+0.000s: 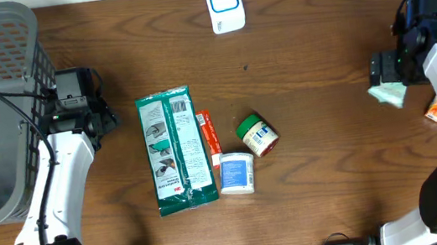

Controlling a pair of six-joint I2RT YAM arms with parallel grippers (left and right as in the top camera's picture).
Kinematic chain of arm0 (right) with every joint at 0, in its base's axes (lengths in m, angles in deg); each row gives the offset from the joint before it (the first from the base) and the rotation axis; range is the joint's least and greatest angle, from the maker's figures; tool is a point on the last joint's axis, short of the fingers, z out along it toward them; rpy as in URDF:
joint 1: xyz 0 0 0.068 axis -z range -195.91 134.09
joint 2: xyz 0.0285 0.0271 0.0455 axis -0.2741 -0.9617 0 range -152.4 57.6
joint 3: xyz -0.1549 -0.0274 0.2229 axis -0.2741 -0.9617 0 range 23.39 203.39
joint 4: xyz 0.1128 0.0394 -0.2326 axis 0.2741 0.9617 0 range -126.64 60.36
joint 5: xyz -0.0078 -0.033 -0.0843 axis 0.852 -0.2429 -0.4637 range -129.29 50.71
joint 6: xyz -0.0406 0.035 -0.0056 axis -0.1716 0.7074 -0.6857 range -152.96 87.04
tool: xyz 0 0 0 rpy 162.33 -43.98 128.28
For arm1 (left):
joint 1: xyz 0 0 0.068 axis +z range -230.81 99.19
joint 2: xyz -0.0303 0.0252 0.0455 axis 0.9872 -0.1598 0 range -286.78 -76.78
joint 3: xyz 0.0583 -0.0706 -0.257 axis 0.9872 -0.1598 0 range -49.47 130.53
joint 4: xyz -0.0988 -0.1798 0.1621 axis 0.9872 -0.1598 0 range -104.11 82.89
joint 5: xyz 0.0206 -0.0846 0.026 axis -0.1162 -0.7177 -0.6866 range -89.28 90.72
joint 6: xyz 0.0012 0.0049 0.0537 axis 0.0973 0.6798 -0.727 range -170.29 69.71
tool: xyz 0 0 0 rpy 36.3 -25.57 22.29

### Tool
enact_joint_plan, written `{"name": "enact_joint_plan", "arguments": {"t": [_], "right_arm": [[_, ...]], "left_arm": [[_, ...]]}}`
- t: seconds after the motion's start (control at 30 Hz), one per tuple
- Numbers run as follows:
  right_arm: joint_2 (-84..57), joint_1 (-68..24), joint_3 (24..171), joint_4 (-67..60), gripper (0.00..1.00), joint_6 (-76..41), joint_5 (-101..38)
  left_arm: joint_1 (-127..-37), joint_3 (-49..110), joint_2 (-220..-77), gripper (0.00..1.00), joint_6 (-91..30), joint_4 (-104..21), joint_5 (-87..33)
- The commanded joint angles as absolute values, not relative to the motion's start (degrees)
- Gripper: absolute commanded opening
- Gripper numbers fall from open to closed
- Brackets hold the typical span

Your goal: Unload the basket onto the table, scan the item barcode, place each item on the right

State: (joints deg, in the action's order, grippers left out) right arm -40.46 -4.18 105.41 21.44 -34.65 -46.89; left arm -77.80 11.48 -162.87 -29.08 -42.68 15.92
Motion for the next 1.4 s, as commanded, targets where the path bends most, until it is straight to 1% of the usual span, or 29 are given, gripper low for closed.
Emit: {"name": "enact_joint_plan", "arguments": {"t": [0.0,0.1,0.13,0.17,0.2,0.23,0.27,0.3,0.43,0.5,0.53,0.6,0.63,0.7,0.73,0.77,0.8,1.0,1.23,1.37], "right_arm": [[-40.68,-3.9,105.1,21.2,0.99,-34.3,-37.82],[-40.68,-3.92,102.92,18.69,0.99,-34.26,-36.57],[-40.68,-3.99,101.73,16.07,0.99,-34.24,-36.51],[-40.68,-4.01,100.64,13.42,0.91,-34.24,-36.07],[-40.68,-4.01,99.24,9.97,0.7,-34.17,-35.24],[-40.68,-3.99,98.06,7.13,0.35,-33.43,-34.78],[-40.68,-4.01,96.71,4.24,0.09,-32.23,-34.69],[-40.68,-4.01,95.02,0.92,0.01,-30.81,-34.69],[-40.79,-3.94,89.12,-10.86,0.01,-29.12,-34.71],[-40.9,-3.94,85.17,-19.52,0.01,-29.12,-34.74],[-40.97,-3.94,83.07,-23.89,0.07,-29.12,-34.71],[-41.01,-3.94,80.34,-29.0,0.23,-29.15,-35.17],[-41.01,-3.94,78.74,-31.65,0.22,-29.12,-36.09],[-41.01,-3.92,76.36,-35.36,0.15,-29.08,-37.69],[-41.01,-3.92,75.18,-37.13,0.11,-28.73,-38.8],[-41.03,-3.92,73.74,-39.23,0.03,-27.27,-40.55],[-41.03,-3.88,72.6,-40.89,0.01,-25.76,-41.82],[-43.06,-3.86,68.6,-49.66,0.01,-21.45,-43.52],[-48.03,-3.83,68.6,-52.24,0.01,-20.95,-44.16],[-48.22,-3.14,68.6,-52.06,0.01,-20.93,-49.44]], "left_arm": [[-77.6,10.73,-163.28,0.86,-28.73,-42.68,16.64],[-77.6,10.73,-163.28,0.86,-28.73,-42.68,16.64],[-77.6,10.73,-163.28,0.86,-28.73,-42.68,16.64],[-77.6,10.73,-163.28,0.86,-28.73,-42.68,16.64],[-77.6,10.73,-163.28,0.86,-28.73,-42.68,16.64],[-77.6,10.73,-163.28,0.86,-28.73,-42.68,16.64],[-77.6,10.73,-163.28,0.86,-28.73,-42.68,16.64],[-77.6,10.73,-163.28,0.86,-28.73,-42.68,16.64],[-77.6,10.73,-163.28,0.86,-28.73,-42.68,16.64],[-77.6,10.73,-163.28,0.86,-28.73,-42.68,16.64],[-77.6,10.73,-163.28,0.86,-28.73,-42.68,16.64],[-77.6,10.73,-163.28,0.86,-28.73,-42.68,16.64],[-77.6,10.73,-163.28,0.86,-28.73,-42.68,16.64],[-77.6,10.73,-163.28,0.86,-28.73,-42.68,16.64],[-77.6,10.73,-163.28,0.86,-28.73,-42.68,16.64],[-77.6,10.73,-163.28,0.86,-28.73,-42.68,16.64],[-77.6,10.73,-163.28,0.86,-28.73,-42.68,16.64],[-77.6,10.73,-163.28,0.86,-28.73,-42.68,16.64],[-77.6,10.73,-163.28,0.86,-28.73,-42.68,16.64],[-77.6,10.73,-163.28,0.86,-28.73,-42.68,16.64]]}}
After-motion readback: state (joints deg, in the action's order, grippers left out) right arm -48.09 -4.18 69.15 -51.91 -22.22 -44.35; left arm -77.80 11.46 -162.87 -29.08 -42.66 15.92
